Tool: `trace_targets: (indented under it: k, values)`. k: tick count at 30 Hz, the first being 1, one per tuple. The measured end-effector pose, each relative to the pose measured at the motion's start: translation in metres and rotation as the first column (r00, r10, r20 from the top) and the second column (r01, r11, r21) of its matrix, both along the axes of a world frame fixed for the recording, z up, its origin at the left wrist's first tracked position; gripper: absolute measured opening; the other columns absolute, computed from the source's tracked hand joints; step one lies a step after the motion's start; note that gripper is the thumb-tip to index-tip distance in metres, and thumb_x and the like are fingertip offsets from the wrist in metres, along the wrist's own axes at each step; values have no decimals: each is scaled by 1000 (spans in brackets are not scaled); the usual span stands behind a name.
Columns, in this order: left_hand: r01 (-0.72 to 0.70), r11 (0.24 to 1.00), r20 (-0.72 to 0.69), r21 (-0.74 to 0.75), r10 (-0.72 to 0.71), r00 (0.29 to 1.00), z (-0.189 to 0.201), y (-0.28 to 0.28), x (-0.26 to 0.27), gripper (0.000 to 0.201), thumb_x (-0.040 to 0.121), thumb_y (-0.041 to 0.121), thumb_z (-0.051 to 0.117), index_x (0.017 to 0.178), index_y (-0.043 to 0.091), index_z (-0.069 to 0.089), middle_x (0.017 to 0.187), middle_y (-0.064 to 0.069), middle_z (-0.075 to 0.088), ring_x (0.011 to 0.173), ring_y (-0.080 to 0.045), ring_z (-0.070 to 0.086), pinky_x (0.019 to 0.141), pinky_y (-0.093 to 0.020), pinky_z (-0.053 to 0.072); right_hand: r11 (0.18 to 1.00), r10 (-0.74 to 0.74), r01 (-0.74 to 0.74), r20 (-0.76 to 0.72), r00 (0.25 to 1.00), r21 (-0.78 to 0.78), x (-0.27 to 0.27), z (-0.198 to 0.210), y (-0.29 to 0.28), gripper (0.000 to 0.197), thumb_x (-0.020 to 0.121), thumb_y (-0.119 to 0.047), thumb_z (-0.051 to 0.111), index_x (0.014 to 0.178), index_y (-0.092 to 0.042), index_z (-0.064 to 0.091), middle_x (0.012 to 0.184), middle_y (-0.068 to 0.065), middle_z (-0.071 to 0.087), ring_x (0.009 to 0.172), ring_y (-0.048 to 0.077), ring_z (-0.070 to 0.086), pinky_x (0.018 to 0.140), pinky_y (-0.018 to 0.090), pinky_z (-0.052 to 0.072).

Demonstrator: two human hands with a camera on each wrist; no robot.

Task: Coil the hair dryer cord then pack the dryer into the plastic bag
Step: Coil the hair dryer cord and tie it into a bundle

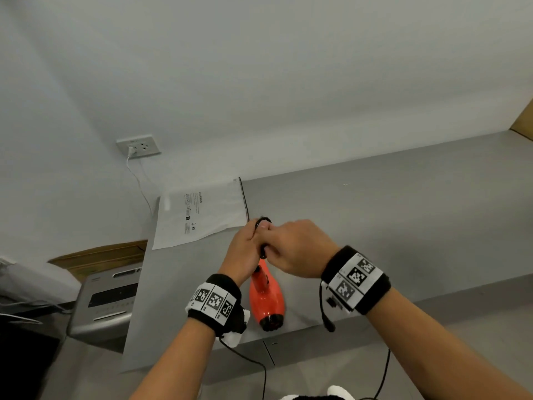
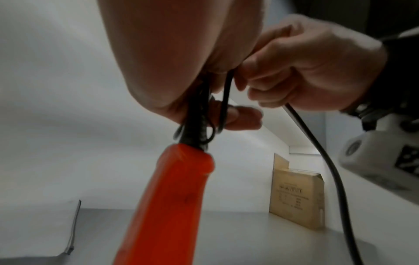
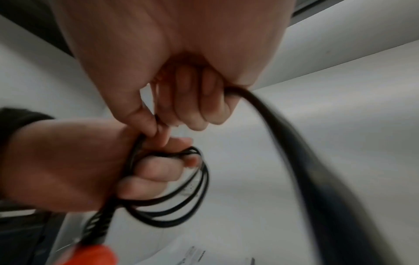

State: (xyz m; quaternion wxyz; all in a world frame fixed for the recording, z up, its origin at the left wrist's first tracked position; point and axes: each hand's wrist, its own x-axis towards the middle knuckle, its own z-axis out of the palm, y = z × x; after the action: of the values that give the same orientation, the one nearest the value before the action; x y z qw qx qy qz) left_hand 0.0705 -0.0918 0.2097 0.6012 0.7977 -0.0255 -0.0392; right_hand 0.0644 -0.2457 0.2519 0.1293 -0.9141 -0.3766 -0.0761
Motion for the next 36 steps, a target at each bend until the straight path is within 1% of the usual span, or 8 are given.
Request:
trace_targets:
  k: [4, 9, 14, 18, 21, 26, 31, 36]
  values:
    - [62, 991, -49, -122, -69, 996, 5, -1, -3, 54, 109, 42, 36, 68, 13, 53, 48, -1, 42, 39, -17, 39, 48, -30, 36, 957, -177, 211, -171, 969, 201, 28, 4, -16, 26, 84, -33, 62, 108, -27, 53, 63, -6, 55, 59, 18, 55, 57, 32, 40]
    - [-26, 964, -140, -266, -12, 990, 4, -1, -2, 50, 106, 45, 43, 75, 8, 55, 52, 3, 30, 40, -7, 23, 38, -17, 22, 914, -88, 277, -521, 849, 297, 30, -17, -16, 15, 84, -21, 65, 99, -23, 66, 61, -9, 53, 59, 8, 49, 62, 29, 42]
    - [7, 957, -159, -289, -55, 986, 3, 2, -1, 47, 102, 41, 56, 66, 12, 48, 55, 2, 27, 44, -10, 21, 41, -20, 20, 870, -216, 411, -539, 814, 273, 28, -31, -2, 28, 74, -35, 51, 58, -12, 51, 54, 7, 56, 53, 19, 48, 59, 45, 44]
    - [131, 972, -63, -197, -146, 987, -3, 11, -2, 36, 98, 24, 66, 92, -12, 64, 57, -2, 37, 48, -13, 32, 49, -22, 30, 827, -237, 483, -599, 764, 289, 31, -40, -7, 33, 75, -40, 48, 57, -13, 52, 54, 2, 53, 55, 20, 48, 60, 47, 45]
    - [18, 977, -41, -213, -27, 999, -8, 10, -3, 35, 101, 26, 61, 79, -1, 61, 52, 2, 37, 47, -13, 34, 53, -19, 36, 811, -250, 518, -640, 727, 272, 30, -45, -10, 32, 75, -37, 48, 63, -10, 59, 56, 1, 54, 57, 20, 49, 62, 48, 46]
    - [-143, 958, -86, -247, 125, 988, -16, -4, 1, 37, 103, 31, 57, 71, 12, 56, 51, 7, 32, 45, -11, 24, 47, -26, 23, 796, -196, 511, -661, 724, 325, 26, -58, -4, 31, 88, -20, 52, 69, 3, 56, 58, 3, 48, 56, 18, 43, 58, 41, 37]
    - [-209, 944, -97, -254, 190, 977, -18, 2, 8, 35, 103, 31, 55, 74, 12, 55, 52, 7, 30, 46, -11, 22, 45, -24, 22, 832, -124, 433, -645, 754, 347, 25, -69, -26, 26, 95, -29, 59, 74, -15, 62, 61, -7, 52, 55, 8, 46, 56, 21, 39]
    - [-233, 918, -118, -321, 205, 972, -25, 15, 10, 33, 104, 28, 56, 75, 11, 54, 55, 5, 27, 47, -11, 19, 44, -24, 17, 909, -286, 414, -649, 705, 49, 12, -126, -55, 18, 95, -16, 56, 88, -11, 72, 87, 5, 67, 79, 18, 64, 68, 19, 41]
